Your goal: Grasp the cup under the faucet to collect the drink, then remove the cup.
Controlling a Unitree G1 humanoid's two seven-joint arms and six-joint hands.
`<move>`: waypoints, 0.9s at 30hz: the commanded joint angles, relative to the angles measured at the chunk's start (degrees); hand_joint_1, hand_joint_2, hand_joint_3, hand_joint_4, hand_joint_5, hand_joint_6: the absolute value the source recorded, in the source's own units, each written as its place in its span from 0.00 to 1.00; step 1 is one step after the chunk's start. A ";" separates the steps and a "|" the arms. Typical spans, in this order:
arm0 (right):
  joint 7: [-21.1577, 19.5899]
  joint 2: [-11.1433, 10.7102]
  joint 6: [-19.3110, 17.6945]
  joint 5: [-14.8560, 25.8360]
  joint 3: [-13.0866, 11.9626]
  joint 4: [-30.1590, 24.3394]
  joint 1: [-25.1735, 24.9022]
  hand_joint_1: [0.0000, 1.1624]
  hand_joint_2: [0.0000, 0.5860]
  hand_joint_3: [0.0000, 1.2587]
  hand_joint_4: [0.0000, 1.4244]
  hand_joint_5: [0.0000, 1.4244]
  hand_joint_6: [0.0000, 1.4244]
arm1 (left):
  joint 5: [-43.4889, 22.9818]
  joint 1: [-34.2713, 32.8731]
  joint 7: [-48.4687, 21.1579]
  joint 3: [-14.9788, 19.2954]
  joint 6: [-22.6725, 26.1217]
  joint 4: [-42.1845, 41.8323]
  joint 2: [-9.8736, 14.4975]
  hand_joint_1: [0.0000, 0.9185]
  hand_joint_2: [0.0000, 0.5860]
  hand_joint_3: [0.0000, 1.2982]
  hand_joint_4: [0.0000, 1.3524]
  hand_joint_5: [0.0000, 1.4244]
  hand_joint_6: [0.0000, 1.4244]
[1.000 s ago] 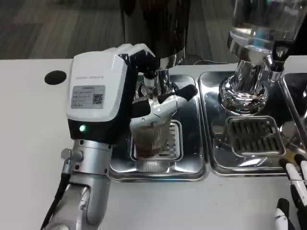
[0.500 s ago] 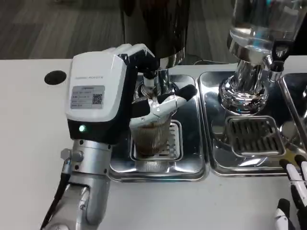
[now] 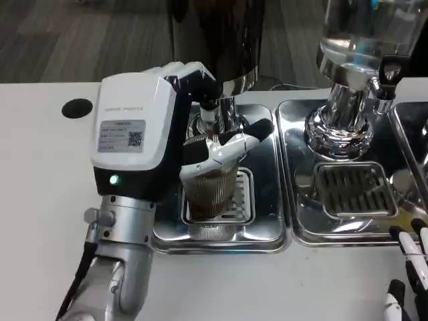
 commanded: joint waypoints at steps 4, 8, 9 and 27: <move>-0.40 0.16 -0.41 -0.14 0.19 -0.53 -0.01 0.06 0.97 0.08 0.00 0.00 0.08 | 0.53 1.62 -0.43 -0.28 0.51 1.31 0.07 0.00 0.16 0.56 0.48 0.51 0.59; -0.47 0.08 -0.66 0.25 -0.09 -0.49 0.04 0.07 0.98 0.08 0.00 0.00 0.08 | 0.82 1.69 -0.36 -0.43 0.58 1.02 -0.04 0.00 0.16 0.56 0.48 0.51 0.59; -0.46 0.08 -0.65 0.23 -0.09 -0.48 0.04 0.07 0.98 0.08 0.00 0.00 0.08 | 0.88 1.70 -0.35 -0.44 0.60 0.94 -0.05 0.00 0.16 0.56 0.48 0.51 0.59; -0.85 0.31 -1.39 0.62 -0.32 -0.02 0.62 0.08 0.98 0.08 0.00 0.00 0.08 | 3.35 2.51 0.90 -0.29 1.24 -2.07 -0.22 0.00 0.15 0.38 0.25 0.36 0.40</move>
